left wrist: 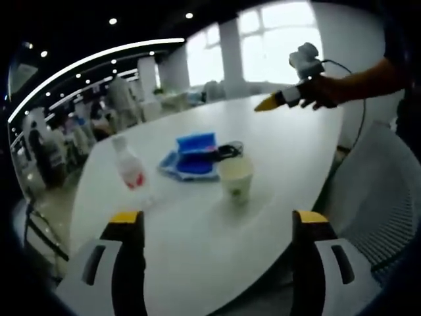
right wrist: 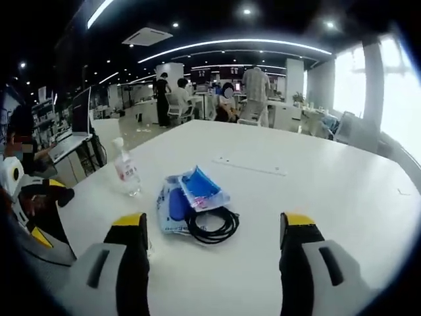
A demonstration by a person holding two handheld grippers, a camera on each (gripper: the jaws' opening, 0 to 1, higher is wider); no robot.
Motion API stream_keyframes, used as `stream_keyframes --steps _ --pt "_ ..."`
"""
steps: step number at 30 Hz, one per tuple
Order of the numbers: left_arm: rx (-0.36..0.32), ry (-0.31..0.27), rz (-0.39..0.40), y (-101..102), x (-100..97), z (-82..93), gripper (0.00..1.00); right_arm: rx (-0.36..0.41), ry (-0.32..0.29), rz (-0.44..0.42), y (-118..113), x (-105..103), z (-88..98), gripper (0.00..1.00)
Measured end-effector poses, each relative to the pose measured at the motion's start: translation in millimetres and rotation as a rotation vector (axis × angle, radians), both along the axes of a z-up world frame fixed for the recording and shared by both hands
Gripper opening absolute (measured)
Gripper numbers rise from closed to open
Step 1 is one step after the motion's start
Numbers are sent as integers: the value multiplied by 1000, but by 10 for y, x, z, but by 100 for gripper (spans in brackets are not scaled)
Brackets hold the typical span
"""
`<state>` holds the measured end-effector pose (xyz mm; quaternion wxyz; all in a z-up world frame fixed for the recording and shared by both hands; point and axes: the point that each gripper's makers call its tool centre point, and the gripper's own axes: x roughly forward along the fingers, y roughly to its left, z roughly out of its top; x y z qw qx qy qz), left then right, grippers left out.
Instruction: Arrange the tabletop items into an orderly group along one side of the table until the central work area is clear of visible clutter.
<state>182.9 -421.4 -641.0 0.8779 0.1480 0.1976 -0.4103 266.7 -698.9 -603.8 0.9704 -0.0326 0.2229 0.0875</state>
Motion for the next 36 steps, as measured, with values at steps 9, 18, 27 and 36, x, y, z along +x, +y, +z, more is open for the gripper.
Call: stream_keyframes --steps 9,18,27,36 --pt "6 6 6 14 -1 -8 89 41 37 1 47 188 -144 79" --pt "-6 13 18 21 10 -3 92 82 75 -28 40 362 -299 75" --pt "-29 12 23 6 15 20 97 67 63 -29 42 598 -401 66" --pt "-26 10 35 1 24 36 100 41 80 -19 73 858 -479 62"
